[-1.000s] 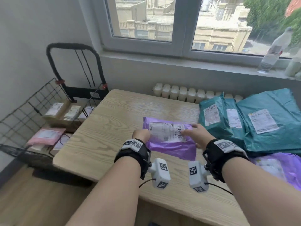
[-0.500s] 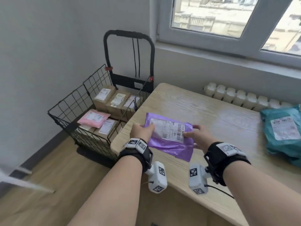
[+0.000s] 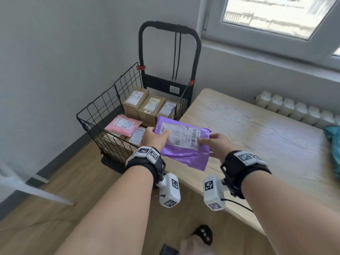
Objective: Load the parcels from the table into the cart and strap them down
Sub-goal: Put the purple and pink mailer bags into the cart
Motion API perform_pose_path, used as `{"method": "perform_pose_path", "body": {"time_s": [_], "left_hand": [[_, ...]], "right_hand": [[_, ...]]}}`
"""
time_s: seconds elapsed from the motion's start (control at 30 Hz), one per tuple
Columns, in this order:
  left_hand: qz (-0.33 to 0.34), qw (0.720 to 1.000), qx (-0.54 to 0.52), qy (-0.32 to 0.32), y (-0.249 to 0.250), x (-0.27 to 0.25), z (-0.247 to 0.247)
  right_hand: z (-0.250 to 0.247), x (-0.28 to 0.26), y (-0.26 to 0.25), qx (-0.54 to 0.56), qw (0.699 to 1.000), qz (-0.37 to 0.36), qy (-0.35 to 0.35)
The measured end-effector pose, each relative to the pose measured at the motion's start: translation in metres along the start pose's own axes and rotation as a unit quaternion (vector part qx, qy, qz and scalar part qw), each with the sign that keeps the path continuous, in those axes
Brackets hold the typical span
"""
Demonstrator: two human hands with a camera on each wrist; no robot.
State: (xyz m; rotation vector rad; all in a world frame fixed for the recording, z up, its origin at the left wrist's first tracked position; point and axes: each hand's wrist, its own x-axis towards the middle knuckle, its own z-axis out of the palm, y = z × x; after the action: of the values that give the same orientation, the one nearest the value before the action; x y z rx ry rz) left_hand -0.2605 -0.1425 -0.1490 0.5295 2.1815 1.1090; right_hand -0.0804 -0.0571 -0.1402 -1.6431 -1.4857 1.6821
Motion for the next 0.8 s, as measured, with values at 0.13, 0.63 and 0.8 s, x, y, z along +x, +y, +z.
{"method": "perform_pose_path", "body": {"time_s": [0.13,0.63,0.8], "left_hand": [[-0.005,1.000,-0.005,0.006,-0.005,0.016,-0.025],[-0.045,0.998,0.024,0.035,-0.014,0.158,-0.105],[-0.075,0.997,0.017,0.022,-0.015,0.200,-0.113]], "right_hand": [[0.030,0.014,-0.009,-0.019,1.000,-0.006,-0.005],[0.159,0.118,-0.067,-0.067,0.996,0.022,-0.059],[0.185,0.146,-0.093,-0.060,0.995,0.045,-0.070]]}}
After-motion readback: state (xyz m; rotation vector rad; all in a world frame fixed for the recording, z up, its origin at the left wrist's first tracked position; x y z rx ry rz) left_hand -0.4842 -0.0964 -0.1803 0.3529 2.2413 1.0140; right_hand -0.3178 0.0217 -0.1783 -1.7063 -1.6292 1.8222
